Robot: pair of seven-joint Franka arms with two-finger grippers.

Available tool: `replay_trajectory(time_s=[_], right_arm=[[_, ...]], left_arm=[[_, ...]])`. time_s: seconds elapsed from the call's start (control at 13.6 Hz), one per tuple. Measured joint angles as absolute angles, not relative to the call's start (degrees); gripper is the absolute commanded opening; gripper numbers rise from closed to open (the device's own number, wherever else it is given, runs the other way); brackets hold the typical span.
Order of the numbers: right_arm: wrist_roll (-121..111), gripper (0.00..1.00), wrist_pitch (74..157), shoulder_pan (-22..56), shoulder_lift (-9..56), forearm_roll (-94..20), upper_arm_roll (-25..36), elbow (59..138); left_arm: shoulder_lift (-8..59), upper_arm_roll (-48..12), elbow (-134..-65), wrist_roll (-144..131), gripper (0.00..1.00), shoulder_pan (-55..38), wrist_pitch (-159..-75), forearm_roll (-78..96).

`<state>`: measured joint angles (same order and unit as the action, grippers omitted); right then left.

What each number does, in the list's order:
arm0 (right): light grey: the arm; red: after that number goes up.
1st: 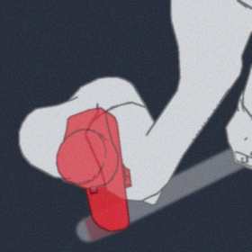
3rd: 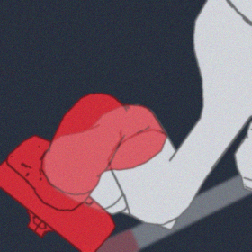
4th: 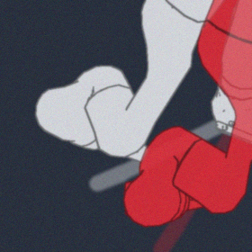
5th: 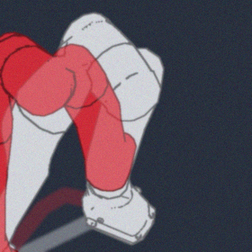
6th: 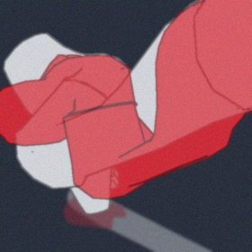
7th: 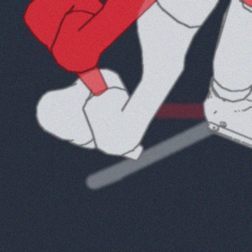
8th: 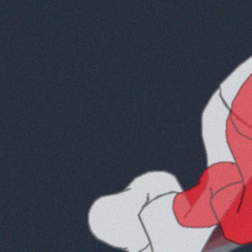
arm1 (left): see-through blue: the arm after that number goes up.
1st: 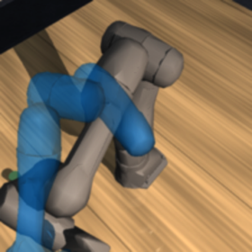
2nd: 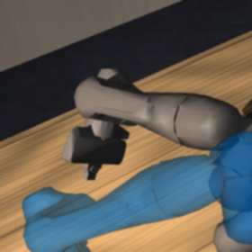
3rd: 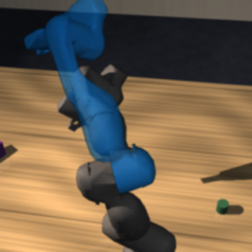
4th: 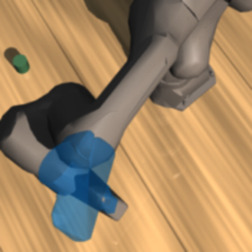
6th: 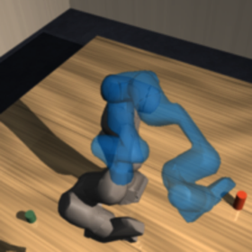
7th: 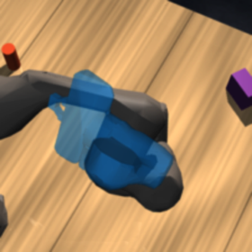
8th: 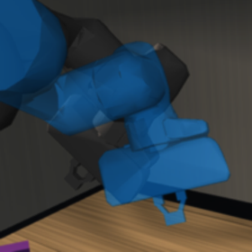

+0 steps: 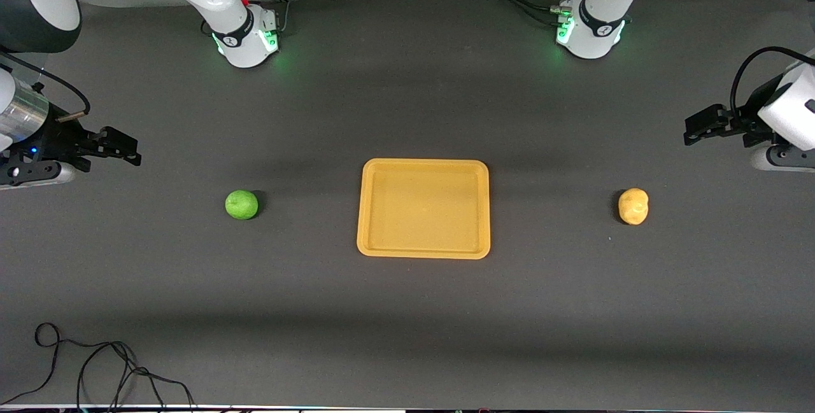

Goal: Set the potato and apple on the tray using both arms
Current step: 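Lower the left gripper over the yellow potato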

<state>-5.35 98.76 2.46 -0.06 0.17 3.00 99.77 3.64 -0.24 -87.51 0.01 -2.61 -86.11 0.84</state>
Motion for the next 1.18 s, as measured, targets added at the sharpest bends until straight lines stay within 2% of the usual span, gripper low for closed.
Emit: replay_trajectory(time_s=[1.18], right_arm=[[-3.81,1.0,98.8,3.36,1.12,0.17,2.91,99.81]], left_arm=[[3.64,0.22,-87.94,1.16,1.0,-1.99,-86.24,0.62]])
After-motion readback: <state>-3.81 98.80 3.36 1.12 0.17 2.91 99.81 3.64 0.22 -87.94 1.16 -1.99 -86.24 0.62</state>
